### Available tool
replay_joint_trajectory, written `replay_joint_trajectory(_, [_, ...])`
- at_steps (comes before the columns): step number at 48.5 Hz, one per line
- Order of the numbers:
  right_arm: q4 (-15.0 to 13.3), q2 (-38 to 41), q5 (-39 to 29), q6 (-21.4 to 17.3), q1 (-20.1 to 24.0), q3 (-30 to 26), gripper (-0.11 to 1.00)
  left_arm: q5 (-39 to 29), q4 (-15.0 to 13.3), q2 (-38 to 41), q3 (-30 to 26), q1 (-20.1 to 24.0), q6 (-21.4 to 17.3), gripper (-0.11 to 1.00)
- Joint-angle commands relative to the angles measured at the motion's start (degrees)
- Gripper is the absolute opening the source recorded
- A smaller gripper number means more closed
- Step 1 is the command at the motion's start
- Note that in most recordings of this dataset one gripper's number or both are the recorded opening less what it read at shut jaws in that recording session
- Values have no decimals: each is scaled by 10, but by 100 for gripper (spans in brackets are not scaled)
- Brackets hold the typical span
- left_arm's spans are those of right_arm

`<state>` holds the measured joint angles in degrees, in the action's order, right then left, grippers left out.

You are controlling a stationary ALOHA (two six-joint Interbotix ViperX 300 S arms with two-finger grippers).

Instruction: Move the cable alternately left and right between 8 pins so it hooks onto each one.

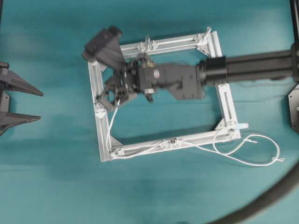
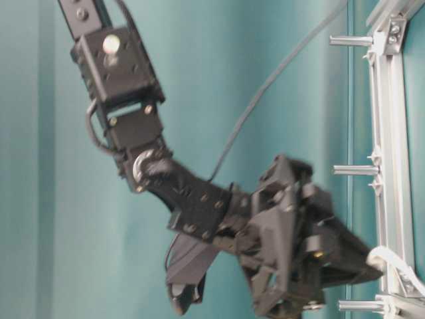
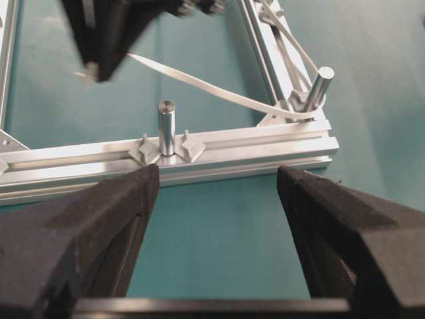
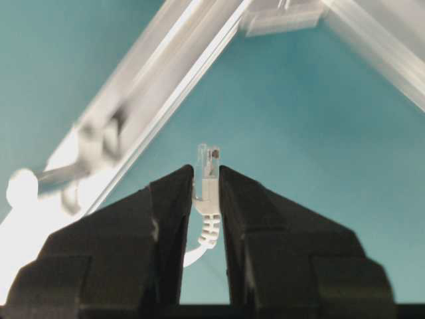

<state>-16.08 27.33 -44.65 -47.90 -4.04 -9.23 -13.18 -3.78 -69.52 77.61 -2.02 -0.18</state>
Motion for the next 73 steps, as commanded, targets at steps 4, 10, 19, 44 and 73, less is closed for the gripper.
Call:
replay_joint_trajectory(4, [40, 24, -14, 73, -11, -70, 16, 5, 2, 4, -6, -3, 4, 75])
replay_joint_trajectory(10, [58, 61, -34, 126, -14, -131, 16, 5, 1, 4, -5, -3, 4, 75])
replay_joint_trajectory(19, [91, 109, -62, 207, -22, -211, 16, 5, 2, 4, -5, -3, 4, 75])
replay_joint_trajectory(44, [110, 178, -98, 292, -54, -365, 16, 5, 1, 4, -5, -3, 4, 75])
replay_joint_trajectory(73, [85, 199, -81, 123, -107, -391, 16, 8, 2, 4, -4, -3, 4, 75])
